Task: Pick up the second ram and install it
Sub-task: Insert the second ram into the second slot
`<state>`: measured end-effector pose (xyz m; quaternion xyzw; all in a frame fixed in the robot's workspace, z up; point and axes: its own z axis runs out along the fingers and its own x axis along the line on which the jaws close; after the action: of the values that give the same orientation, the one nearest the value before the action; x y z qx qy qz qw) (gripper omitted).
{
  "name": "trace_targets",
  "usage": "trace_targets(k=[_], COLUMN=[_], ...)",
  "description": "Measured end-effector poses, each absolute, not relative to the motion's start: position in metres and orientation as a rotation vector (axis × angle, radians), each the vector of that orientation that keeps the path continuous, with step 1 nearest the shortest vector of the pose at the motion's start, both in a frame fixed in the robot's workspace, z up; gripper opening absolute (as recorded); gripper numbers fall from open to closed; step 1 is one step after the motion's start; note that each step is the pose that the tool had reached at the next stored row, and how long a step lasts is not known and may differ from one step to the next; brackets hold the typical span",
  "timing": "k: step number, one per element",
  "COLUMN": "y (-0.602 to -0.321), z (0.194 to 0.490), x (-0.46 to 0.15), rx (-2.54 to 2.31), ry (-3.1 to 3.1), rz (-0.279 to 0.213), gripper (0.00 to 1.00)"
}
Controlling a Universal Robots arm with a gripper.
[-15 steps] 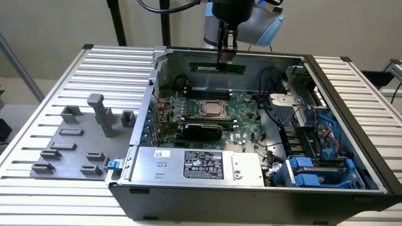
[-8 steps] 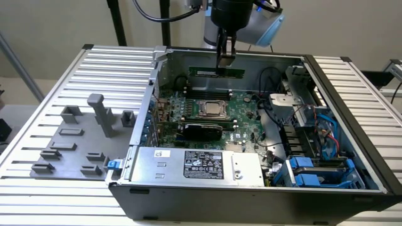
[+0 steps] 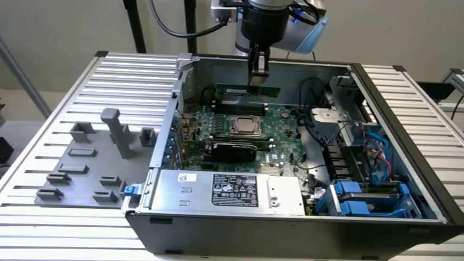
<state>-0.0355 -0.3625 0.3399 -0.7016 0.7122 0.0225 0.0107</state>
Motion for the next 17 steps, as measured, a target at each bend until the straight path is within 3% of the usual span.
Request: trace_targets(k=[17], y=[-0.385], z=[0.309], x=[-0.037], rx=[-2.173], ry=[2.235], rz=[0.067], gripper=[0.14])
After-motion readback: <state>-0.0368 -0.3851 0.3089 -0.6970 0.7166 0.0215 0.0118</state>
